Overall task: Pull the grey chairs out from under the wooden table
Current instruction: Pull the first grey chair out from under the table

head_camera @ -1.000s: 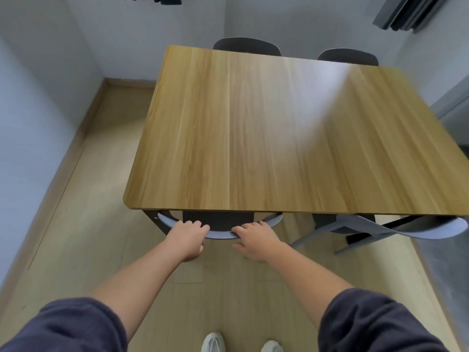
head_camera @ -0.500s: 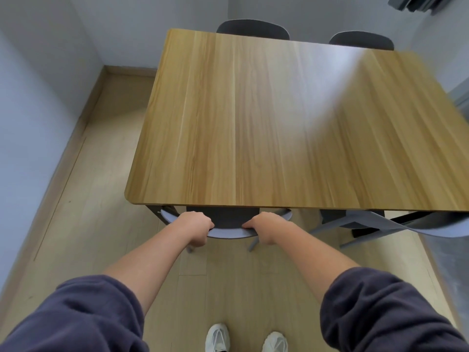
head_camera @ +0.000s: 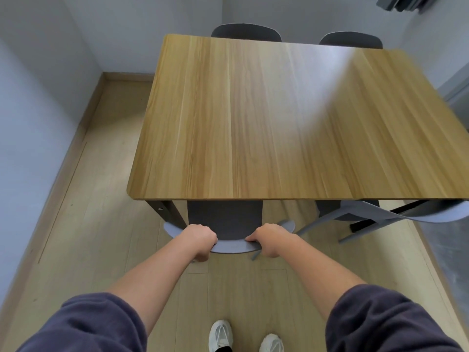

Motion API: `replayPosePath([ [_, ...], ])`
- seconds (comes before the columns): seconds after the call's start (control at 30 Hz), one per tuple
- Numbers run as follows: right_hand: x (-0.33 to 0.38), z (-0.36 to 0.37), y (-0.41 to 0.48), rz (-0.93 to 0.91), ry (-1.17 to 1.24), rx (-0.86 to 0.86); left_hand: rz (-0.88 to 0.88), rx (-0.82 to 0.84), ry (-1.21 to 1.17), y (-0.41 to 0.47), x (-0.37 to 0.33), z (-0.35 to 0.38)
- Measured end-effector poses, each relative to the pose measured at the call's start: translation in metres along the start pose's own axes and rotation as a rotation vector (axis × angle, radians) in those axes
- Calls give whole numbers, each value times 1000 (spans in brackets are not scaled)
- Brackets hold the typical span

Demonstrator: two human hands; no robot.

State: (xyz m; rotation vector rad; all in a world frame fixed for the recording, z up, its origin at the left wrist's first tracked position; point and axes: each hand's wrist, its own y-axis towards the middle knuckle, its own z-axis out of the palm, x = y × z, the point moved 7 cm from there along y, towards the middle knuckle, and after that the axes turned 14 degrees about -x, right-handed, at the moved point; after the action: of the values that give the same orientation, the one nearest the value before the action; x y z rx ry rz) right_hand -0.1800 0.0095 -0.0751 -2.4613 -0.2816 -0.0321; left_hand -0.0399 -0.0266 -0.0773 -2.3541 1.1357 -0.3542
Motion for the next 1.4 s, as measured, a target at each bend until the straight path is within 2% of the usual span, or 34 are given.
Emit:
replayPosePath([
  [0.8, 43, 76, -89, -133, -60, -40, -88, 19, -63, -81, -88, 60],
  [1.4, 104, 128, -158, -27, 33, -24, 2, 45, -6, -158, -131, 98],
])
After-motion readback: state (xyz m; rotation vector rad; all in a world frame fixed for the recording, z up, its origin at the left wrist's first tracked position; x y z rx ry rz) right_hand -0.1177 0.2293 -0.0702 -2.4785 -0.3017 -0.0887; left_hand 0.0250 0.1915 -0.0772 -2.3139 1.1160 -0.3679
